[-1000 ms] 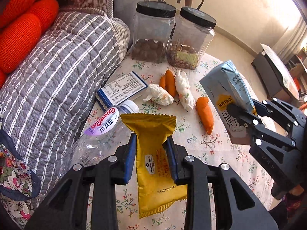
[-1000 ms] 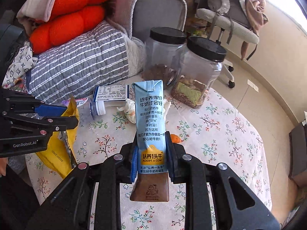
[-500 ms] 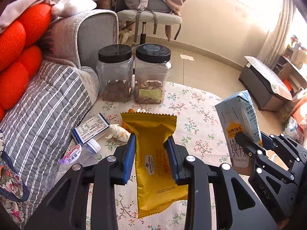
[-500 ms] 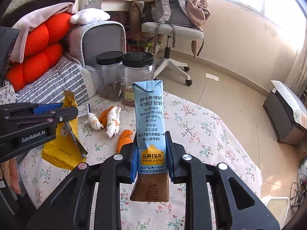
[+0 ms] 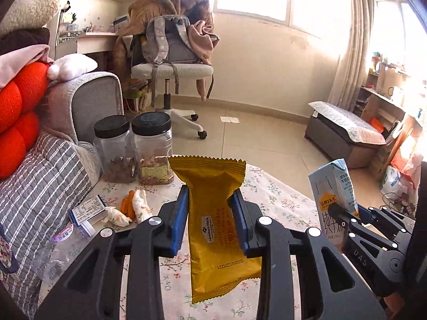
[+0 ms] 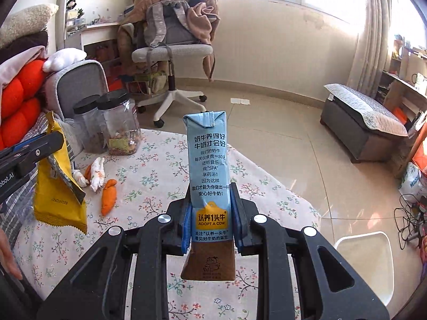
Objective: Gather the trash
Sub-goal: 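Carry the yellow packet and milk carton over the white bin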
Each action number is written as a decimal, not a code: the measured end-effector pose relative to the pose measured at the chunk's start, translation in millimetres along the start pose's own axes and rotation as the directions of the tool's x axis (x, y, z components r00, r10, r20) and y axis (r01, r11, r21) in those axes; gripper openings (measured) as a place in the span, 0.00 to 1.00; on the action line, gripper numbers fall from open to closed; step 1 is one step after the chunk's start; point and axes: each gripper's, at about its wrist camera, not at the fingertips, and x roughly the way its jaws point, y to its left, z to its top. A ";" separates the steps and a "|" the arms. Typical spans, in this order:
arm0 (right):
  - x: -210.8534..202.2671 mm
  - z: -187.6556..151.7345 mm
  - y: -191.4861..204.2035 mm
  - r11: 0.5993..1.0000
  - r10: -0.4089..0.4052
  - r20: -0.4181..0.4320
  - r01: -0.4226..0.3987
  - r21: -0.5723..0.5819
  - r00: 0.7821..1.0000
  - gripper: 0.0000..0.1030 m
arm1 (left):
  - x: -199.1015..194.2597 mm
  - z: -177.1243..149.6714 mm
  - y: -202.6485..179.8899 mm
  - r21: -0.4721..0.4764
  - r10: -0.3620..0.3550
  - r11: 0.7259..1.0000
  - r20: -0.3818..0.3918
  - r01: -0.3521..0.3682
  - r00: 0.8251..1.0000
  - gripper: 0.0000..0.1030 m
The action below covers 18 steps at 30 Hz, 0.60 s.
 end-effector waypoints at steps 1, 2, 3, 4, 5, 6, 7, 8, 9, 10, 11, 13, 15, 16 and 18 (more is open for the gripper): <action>-3.7 -0.8 -7.6 1.000 -0.011 0.009 0.011 0.008 1.000 0.22 | -1.5 -1.6 -7.8 -0.002 -0.009 1.000 0.008 0.009 1.000 0.31; -7.3 -2.5 -15.0 1.000 -0.021 0.016 0.021 0.016 1.000 0.22 | -1.9 -3.2 -14.9 -0.006 -0.019 1.000 0.013 0.019 1.000 0.32; -10.6 -4.5 -22.6 0.999 -0.032 0.021 0.031 0.023 0.999 0.22 | -1.9 -4.5 -22.0 -0.011 -0.031 0.999 0.015 0.031 0.999 0.32; -14.1 -6.6 -29.2 0.999 -0.043 0.026 0.042 0.031 0.999 0.22 | -2.0 -5.7 -29.0 -0.017 -0.043 0.999 0.017 0.043 0.999 0.32; -17.1 -8.4 -35.9 0.998 -0.053 0.031 0.052 0.039 0.998 0.22 | -2.2 -7.0 -36.5 -0.020 -0.054 0.998 0.020 0.054 0.998 0.33; -19.8 -9.9 -42.2 0.997 -0.064 0.036 0.062 0.047 0.997 0.23 | -2.4 -8.2 -44.5 -0.015 -0.064 0.998 0.021 0.064 0.998 0.33; -22.9 -11.6 -48.6 0.996 -0.076 0.041 0.074 0.053 0.996 0.23 | -1.7 -9.8 -53.0 -0.005 -0.074 0.997 0.019 0.074 0.997 0.33; -25.6 -12.8 -54.6 0.995 -0.086 0.048 0.083 0.060 0.995 0.23 | -0.8 -10.4 -61.3 0.006 -0.084 0.996 0.014 0.084 0.996 0.33; -28.3 -13.9 -60.6 0.993 -0.097 0.054 0.093 0.068 0.994 0.23 | -1.0 -11.2 -69.6 0.014 -0.093 0.996 0.013 0.092 0.996 0.33; -29.7 -14.5 -65.8 0.992 -0.107 0.058 0.103 0.074 0.993 0.23 | -1.3 -11.5 -76.5 0.019 -0.101 0.995 0.014 0.100 0.995 0.33; -31.3 -16.0 -71.9 0.990 -0.116 0.061 0.111 0.082 0.991 0.23 | -0.8 -11.3 -82.7 0.023 -0.109 0.994 0.014 0.109 0.994 0.33; -33.7 -19.7 -85.3 0.987 -0.136 0.061 0.129 0.098 0.989 0.23 | -0.4 -10.7 -94.7 0.027 -0.124 0.992 0.017 0.124 0.992 0.33; -37.4 -24.9 -99.3 0.982 -0.155 0.058 0.147 0.119 0.986 0.23 | 1.8 -9.5 -106.6 0.032 -0.141 0.990 0.012 0.141 0.990 0.33; -38.8 -26.7 -106.6 0.979 -0.164 0.057 0.156 0.130 0.985 0.23 | 3.0 -9.1 -112.9 0.035 -0.151 0.988 0.008 0.150 0.989 0.33; -42.3 -30.8 -121.6 0.972 -0.192 0.056 0.182 0.148 0.980 0.23 | 4.6 -10.1 -126.8 0.041 -0.170 0.985 0.004 0.170 0.985 0.33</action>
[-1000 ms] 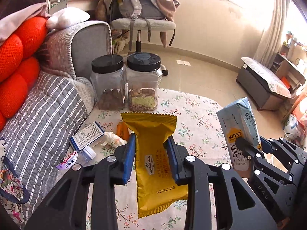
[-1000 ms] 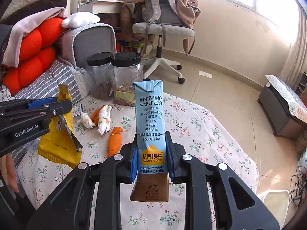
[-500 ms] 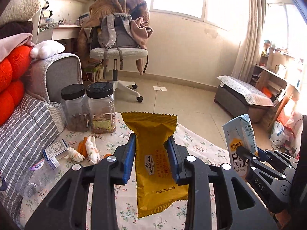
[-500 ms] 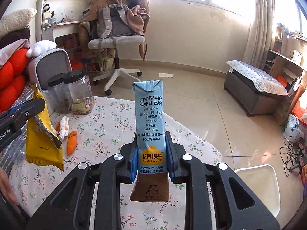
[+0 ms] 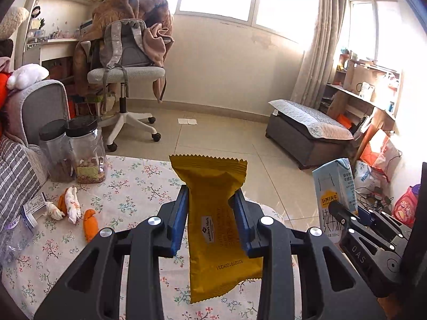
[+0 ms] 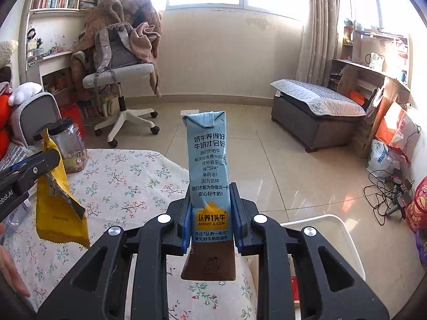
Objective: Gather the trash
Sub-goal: 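Carry the yellow packet and milk carton over the white bin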
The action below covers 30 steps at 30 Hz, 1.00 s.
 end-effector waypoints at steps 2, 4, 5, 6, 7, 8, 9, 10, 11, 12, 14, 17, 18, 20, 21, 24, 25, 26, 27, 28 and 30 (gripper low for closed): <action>-0.7 -2.8 -15.3 0.999 -0.034 -0.001 0.034 0.016 0.999 0.23 | 4.7 -1.1 -14.3 0.011 -0.021 1.000 -0.007 0.021 1.000 0.33; 1.2 -5.5 -32.2 0.997 -0.064 -0.013 0.064 0.041 0.998 0.23 | 9.1 -3.5 -29.6 0.030 -0.043 0.999 -0.018 0.043 0.999 0.33; 2.5 -7.1 -40.3 0.995 -0.081 -0.022 0.082 0.053 0.996 0.23 | 11.2 -4.9 -36.3 0.039 -0.052 0.998 -0.023 0.053 0.998 0.33; 3.4 -9.2 -49.0 0.993 -0.094 -0.031 0.096 0.069 0.995 0.23 | 14.2 -5.7 -44.2 0.048 -0.063 0.997 -0.029 0.065 0.998 0.33; 3.7 -12.0 -58.5 0.990 -0.107 -0.039 0.110 0.084 0.993 0.23 | 17.1 -6.7 -51.0 0.054 -0.075 0.996 -0.036 0.077 0.997 0.33; 4.5 -13.9 -66.4 0.987 -0.122 -0.049 0.127 0.094 0.991 0.23 | 19.8 -7.5 -58.1 0.058 -0.088 0.994 -0.043 0.090 0.995 0.33; 5.0 -15.6 -73.2 0.985 -0.140 -0.058 0.145 0.098 0.988 0.23 | 22.6 -8.6 -65.2 0.061 -0.100 0.993 -0.052 0.103 0.994 0.33; 4.8 -17.6 -80.1 0.981 -0.157 -0.063 0.163 0.106 0.985 0.23 | 25.6 -9.8 -72.4 0.065 -0.111 0.991 -0.060 0.115 0.992 0.33; 3.8 -20.3 -87.9 0.977 -0.171 -0.069 0.178 0.117 0.983 0.24 | 28.7 -10.6 -79.7 0.070 -0.122 0.990 -0.068 0.126 0.990 0.33; 3.8 -21.7 -94.7 0.973 -0.185 -0.080 0.194 0.124 0.980 0.34 | 32.0 -11.2 -86.7 0.076 -0.132 0.988 -0.076 0.138 0.988 0.33; 1.6 -24.8 -107.3 0.963 -0.217 -0.090 0.228 0.146 0.972 0.60 | 37.4 -12.6 -101.1 0.087 -0.153 0.983 -0.091 0.161 0.984 0.33; -6.3 -25.3 -123.0 0.939 -0.283 -0.078 0.293 0.178 0.956 0.74 | 44.5 -13.1 -123.4 0.100 -0.188 0.975 -0.109 0.199 0.976 0.34; -9.7 -25.0 -128.5 0.931 -0.302 -0.069 0.310 0.192 0.951 0.80 | 46.4 -13.6 -131.1 0.105 -0.199 0.972 -0.115 0.211 0.973 0.34; -16.0 -24.2 -137.4 0.909 -0.356 -0.050 0.358 0.212 0.933 0.90 | 50.1 -14.4 -146.0 0.115 -0.219 0.966 -0.124 0.234 0.968 0.34; -18.9 -24.1 -141.3 0.897 -0.383 -0.040 0.382 0.223 0.923 0.91 | 51.3 -14.4 -152.5 0.122 -0.227 0.962 -0.127 0.243 0.965 0.34; -23.2 -24.6 -152.3 0.861 -0.455 -0.038 0.451 0.237 0.889 0.93 | 54.2 -15.4 -171.1 0.140 -0.250 0.953 -0.134 0.268 0.959 0.35; -23.6 -25.5 -156.3 0.848 -0.476 -0.046 0.473 0.239 0.878 0.93 | 55.2 -14.8 -177.2 0.145 -0.257 0.950 -0.137 0.276 0.957 0.35; -24.3 -28.7 -165.6 0.827 -0.505 -0.069 0.505 0.248 0.860 0.93 | 56.3 -14.4 -183.0 0.146 -0.265 0.947 -0.140 0.285 0.954 0.35; -25.0 -30.1 -170.7 0.816 -0.515 -0.080 0.517 0.258 0.853 0.93 | 57.2 -13.7 -188.4 0.146 -0.272 0.945 -0.143 0.293 0.951 0.36; -26.4 -31.4 -176.2 0.806 -0.523 -0.090 0.526 0.272 0.848 0.93 | 58.5 -13.0 -194.2 0.146 -0.280 0.943 -0.145 0.301 0.949 0.36; -31.8 -34.6 -188.0 0.779 -0.542 -0.107 0.546 0.307 0.834 0.93 | 61.6 -12.2 -205.1 0.144 -0.295 0.938 -0.152 0.316 0.943 0.38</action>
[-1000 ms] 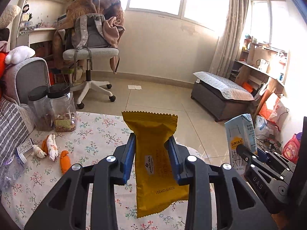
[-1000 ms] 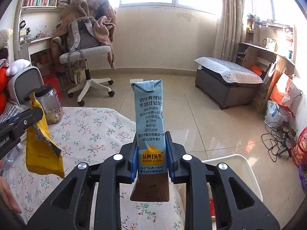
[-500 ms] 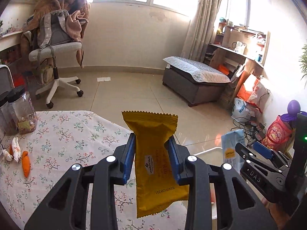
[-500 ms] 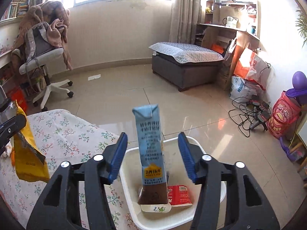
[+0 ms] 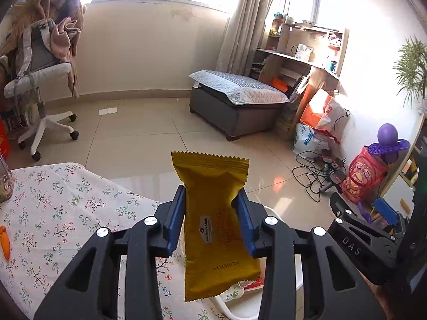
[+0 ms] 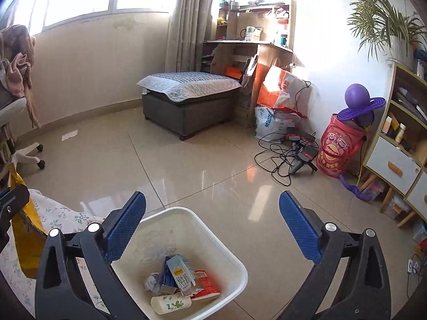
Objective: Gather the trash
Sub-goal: 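Carry the yellow packet and milk carton over the white bin, then open both tools to drop the packet and carton into the bin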
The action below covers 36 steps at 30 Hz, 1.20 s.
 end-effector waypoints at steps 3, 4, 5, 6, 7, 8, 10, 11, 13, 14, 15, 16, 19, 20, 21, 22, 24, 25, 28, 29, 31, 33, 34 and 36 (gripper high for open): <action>3.4 3.3 -21.2 0.997 -0.036 -0.009 0.037 0.070 0.999 0.93 | 9.6 4.0 -12.9 0.001 -0.022 1.000 -0.011 0.022 1.000 0.40; 5.6 5.1 -27.5 0.995 -0.045 -0.016 0.047 0.091 0.999 0.93 | 13.1 5.0 -17.2 0.000 -0.030 1.000 -0.017 0.030 0.999 0.41; 6.9 5.2 -33.3 0.992 -0.052 -0.023 0.055 0.112 0.998 0.93 | 16.6 5.8 -21.4 0.000 -0.038 0.999 -0.024 0.038 0.999 0.43; 8.5 5.0 -38.2 0.990 -0.057 -0.030 0.061 0.130 0.998 0.93 | 19.7 6.5 -26.0 0.001 -0.043 0.999 -0.029 0.043 0.999 0.43; 9.9 4.6 -40.8 0.987 -0.062 -0.036 0.066 0.143 0.997 0.93 | 22.6 7.2 -29.7 0.003 -0.050 0.999 -0.033 0.050 0.998 0.43; 10.8 4.2 -43.6 0.986 -0.066 -0.040 0.071 0.151 0.997 0.93 | 24.9 7.7 -33.3 0.008 -0.057 0.998 -0.037 0.058 0.998 0.44; 10.6 3.6 -45.4 0.985 -0.071 -0.041 0.076 0.156 0.997 0.93 | 28.0 8.6 -40.0 0.020 -0.070 0.997 -0.043 0.071 0.997 0.49; 10.4 4.1 -45.5 0.985 -0.072 -0.038 0.077 0.155 0.997 0.93 | 29.0 9.1 -42.7 0.025 -0.073 0.997 -0.044 0.074 0.996 0.53; 8.7 4.7 -45.0 0.985 -0.077 -0.027 0.081 0.153 0.997 0.93 | 28.6 10.1 -45.3 0.027 -0.076 0.997 -0.044 0.077 0.996 0.60; 7.7 4.5 -44.3 0.985 -0.079 -0.022 0.081 0.152 0.997 0.93 | 28.1 10.6 -45.5 0.024 -0.075 0.997 -0.043 0.076 0.996 0.65; 6.6 4.9 -44.0 0.985 -0.081 -0.018 0.082 0.150 0.997 0.93 | 27.1 11.1 -44.6 0.020 -0.071 0.997 -0.041 0.072 0.997 0.72; 5.8 5.3 -43.8 0.985 -0.083 -0.015 0.084 0.148 0.996 0.93 | 25.7 11.6 -43.1 0.019 -0.063 0.998 -0.038 0.064 0.997 0.75; 2.3 6.0 -41.5 0.987 -0.088 -0.002 0.087 0.137 0.996 0.93 | 23.5 12.4 -38.5 0.020 -0.047 0.999 -0.039 0.048 0.998 0.79; 1.2 6.2 -40.3 0.988 -0.088 0.004 0.087 0.130 0.996 0.93 | 22.7 12.1 -36.0 0.017 -0.041 0.999 -0.040 0.041 0.998 0.82; 0.0 6.3 -37.4 0.989 -0.087 0.009 0.085 0.122 0.996 0.93 | 21.6 12.1 -33.2 0.011 -0.031 0.999 -0.039 0.032 0.999 0.84; -1.1 6.2 -34.5 0.990 -0.084 0.013 0.082 0.113 0.996 0.93 | 20.1 11.7 -29.9 0.005 -0.022 1.000 -0.036 0.022 0.999 0.85; -4.5 4.3 -27.0 0.993 -0.075 0.020 0.072 0.093 0.997 0.93 | 16.7 10.8 -23.0 -0.007 -0.001 1.000 -0.033 0.001 0.999 0.86; -5.7 3.6 -23.1 0.994 -0.067 0.022 0.065 0.085 0.998 0.93 | 14.9 10.4 -19.5 -0.011 0.015 1.000 -0.033 -0.015 0.999 0.86; -10.0 2.1 -10.4 0.998 -0.028 0.027 0.027 0.059 0.999 0.93 | 6.6 8.9 -9.8 -0.013 0.069 0.998 -0.015 -0.069 0.998 0.90; -11.5 1.3 -4.6 0.999 -0.016 0.027 0.014 0.047 1.000 0.93 | 2.5 7.8 -5.8 -0.012 0.091 0.996 -0.003 -0.091 0.996 0.91; -15.2 -0.3 6.5 1.000 0.008 0.030 -0.008 0.024 1.000 0.93 | -4.8 6.1 3.5 -0.011 0.128 0.992 0.014 -0.128 0.992 0.91; -19.4 -1.1 18.1 1.000 0.028 0.035 -0.028 0.002 0.999 0.93 | -12.0 4.1 15.2 -0.024 0.158 0.987 0.022 -0.157 0.987 0.91; -21.5 -1.7 23.1 0.999 0.036 0.038 -0.036 -0.009 0.999 0.93 | -14.9 3.8 21.0 -0.032 0.171 0.985 0.023 -0.170 0.985 0.91; -25.3 -2.8 32.9 0.998 0.052 0.043 -0.050 -0.030 0.998 0.93 | -21.9 1.7 33.5 -0.048 0.200 0.979 0.024 -0.199 0.979 0.91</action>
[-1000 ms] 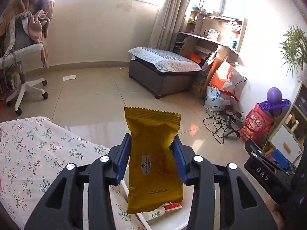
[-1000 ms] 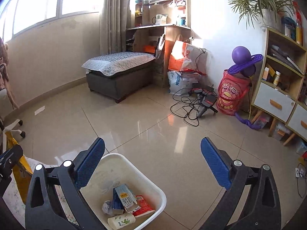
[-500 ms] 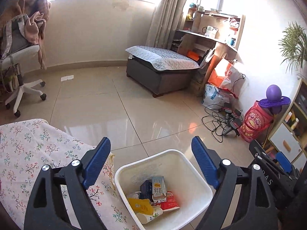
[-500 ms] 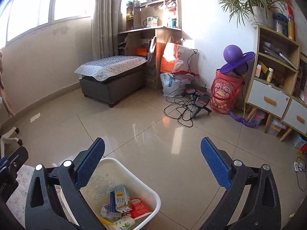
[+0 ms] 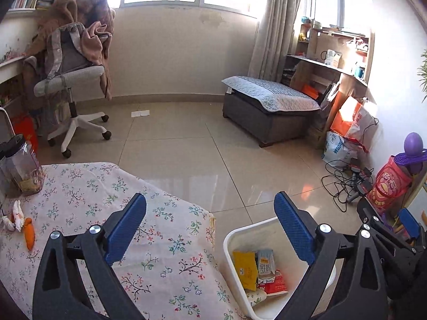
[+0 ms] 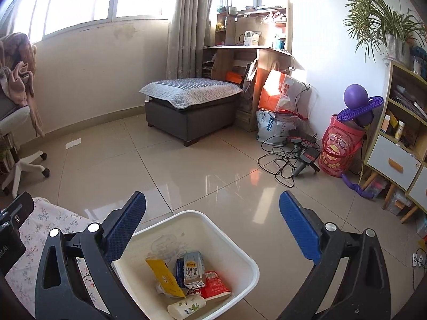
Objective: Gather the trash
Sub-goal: 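Open both tools to drop the packet and carton into the bin, then move both tools back over the table toward the water bottle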
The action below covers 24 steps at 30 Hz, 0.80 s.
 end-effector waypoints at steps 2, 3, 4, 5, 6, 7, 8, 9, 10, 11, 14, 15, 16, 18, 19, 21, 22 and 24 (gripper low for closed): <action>-3.1 -0.7 10.5 1.000 0.016 0.003 -0.016 -0.016 1.000 0.93 | -3.9 -1.1 14.3 -0.015 0.026 1.000 -0.002 -0.026 1.000 0.91; -5.1 -1.2 15.7 0.999 0.028 0.004 -0.028 -0.023 1.000 0.93 | -5.7 -1.6 20.9 -0.022 0.037 0.999 -0.005 -0.037 0.999 0.91; -7.3 -1.8 21.5 0.999 0.041 0.005 -0.041 -0.031 0.999 0.93 | -7.6 -2.7 27.1 -0.026 0.049 0.998 -0.007 -0.049 0.999 0.91; -9.6 -2.8 27.6 0.998 0.053 0.006 -0.052 -0.041 0.999 0.93 | -9.4 -4.0 34.0 -0.031 0.060 0.998 -0.008 -0.060 0.998 0.91; -12.2 -3.1 34.2 0.997 0.063 0.008 -0.063 -0.052 0.998 0.93 | -11.3 -5.8 40.0 -0.037 0.072 0.997 -0.009 -0.073 0.997 0.91; -14.4 -3.7 41.0 0.995 0.076 0.008 -0.076 -0.063 0.997 0.93 | -12.8 -7.3 47.0 -0.044 0.085 0.995 -0.011 -0.085 0.996 0.91; -16.9 -5.1 48.1 0.993 0.091 0.008 -0.090 -0.075 0.996 0.93 | -14.0 -8.7 54.1 -0.053 0.095 0.994 -0.016 -0.095 0.995 0.91; -19.5 -6.4 55.3 0.991 0.104 0.009 -0.103 -0.087 0.995 0.93 | -15.8 -10.7 60.9 -0.061 0.104 0.993 -0.021 -0.105 0.994 0.91; -22.6 -7.8 62.3 0.989 0.117 0.012 -0.115 -0.098 0.993 0.93 | -17.4 -12.4 67.7 -0.069 0.115 0.991 -0.025 -0.117 0.993 0.91; -25.7 -9.0 69.8 0.986 0.129 0.015 -0.127 -0.109 0.992 0.93 | -19.3 -13.9 73.9 -0.075 0.129 0.989 -0.027 -0.130 0.991 0.91; -35.4 -12.7 90.2 0.976 0.170 0.019 -0.166 -0.143 0.985 0.93 | -25.9 -17.9 95.4 -0.096 0.169 0.981 -0.030 -0.171 0.985 0.91; -38.2 -13.7 96.6 0.973 0.179 0.020 -0.174 -0.154 0.984 0.93 | -29.0 -19.0 101.9 -0.103 0.184 0.977 -0.031 -0.186 0.983 0.91; -41.0 -15.1 103.3 0.969 0.188 0.020 -0.182 -0.166 0.982 0.93 | -31.5 -19.2 108.8 -0.110 0.197 0.974 -0.032 -0.200 0.980 0.91; -45.8 -18.2 115.6 0.962 0.207 0.017 -0.201 -0.186 0.978 0.93 | -36.6 -21.3 123.8 -0.121 0.222 0.967 -0.036 -0.225 0.974 0.91; -47.8 -19.5 121.9 0.958 0.218 0.014 -0.211 -0.195 0.976 0.93 | -38.7 -23.0 131.4 -0.128 0.234 0.963 -0.039 -0.237 0.971 0.91; -53.2 -22.4 134.8 0.948 0.238 0.014 -0.229 -0.221 0.971 0.93 | -43.0 -26.6 145.7 -0.141 0.255 0.955 -0.046 -0.259 0.966 0.91; -56.0 -23.8 140.9 0.943 0.246 0.017 -0.235 -0.234 0.969 0.93 | -45.2 -28.9 152.3 -0.147 0.265 0.952 -0.050 -0.270 0.963 0.91; -61.7 -26.8 152.3 0.934 0.264 0.019 -0.251 -0.256 0.964 0.93 | -48.5 -31.9 164.3 -0.159 0.283 0.944 -0.059 -0.289 0.957 0.91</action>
